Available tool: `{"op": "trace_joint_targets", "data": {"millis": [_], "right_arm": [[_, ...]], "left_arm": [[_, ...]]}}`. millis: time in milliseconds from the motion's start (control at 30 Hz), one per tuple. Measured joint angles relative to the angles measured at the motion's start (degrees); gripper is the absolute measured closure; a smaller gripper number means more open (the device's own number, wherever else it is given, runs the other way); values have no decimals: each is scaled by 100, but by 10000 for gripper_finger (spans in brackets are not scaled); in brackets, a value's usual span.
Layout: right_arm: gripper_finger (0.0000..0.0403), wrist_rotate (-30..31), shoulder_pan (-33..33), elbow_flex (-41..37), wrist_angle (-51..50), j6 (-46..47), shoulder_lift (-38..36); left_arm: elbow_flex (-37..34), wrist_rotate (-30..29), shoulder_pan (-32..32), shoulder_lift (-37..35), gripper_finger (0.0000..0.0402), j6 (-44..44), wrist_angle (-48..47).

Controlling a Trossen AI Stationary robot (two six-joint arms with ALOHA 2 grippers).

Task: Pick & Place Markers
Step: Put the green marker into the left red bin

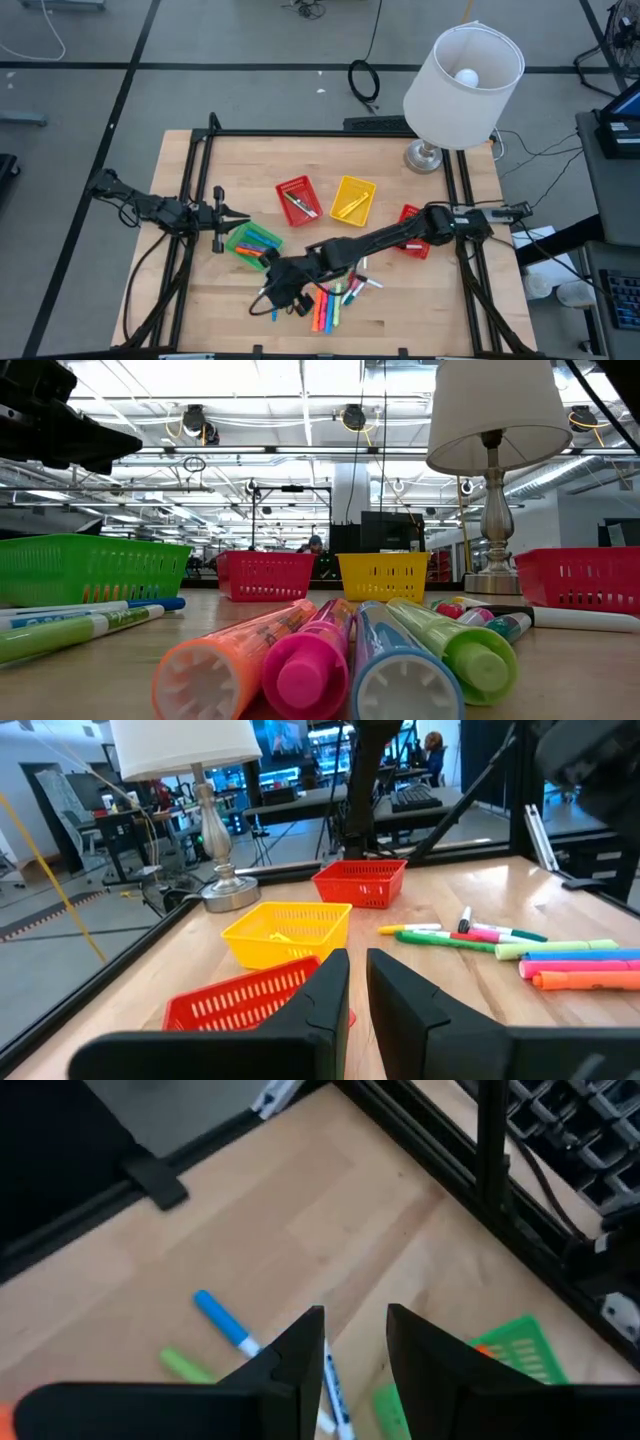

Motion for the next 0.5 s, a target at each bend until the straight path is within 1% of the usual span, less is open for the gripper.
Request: {"op": "trace_joint_targets", "data": {"millis": [167, 267, 300, 400, 467, 500], "right_arm": [[301, -53, -172, -24, -65, 276, 386], [300, -63, -197, -35, -376, 477, 496], [300, -87, -196, -35, -442, 359, 502], [300, -126, -168, -26, -911, -574, 484], [300, -12, -156, -26, -948, -919, 499], [300, -54, -155, -26, -941, -1050, 509]], "left_arm": [[1, 0, 1, 7, 353, -12, -1], [0, 0, 1, 7, 353, -32, -2], [0, 0, 1, 7, 353, -33, -2], [0, -1, 1, 7, 353, -33, -4], [0, 0, 1, 7, 353, -29, -4], [0, -2, 1, 7, 353, -25, -4]]}}
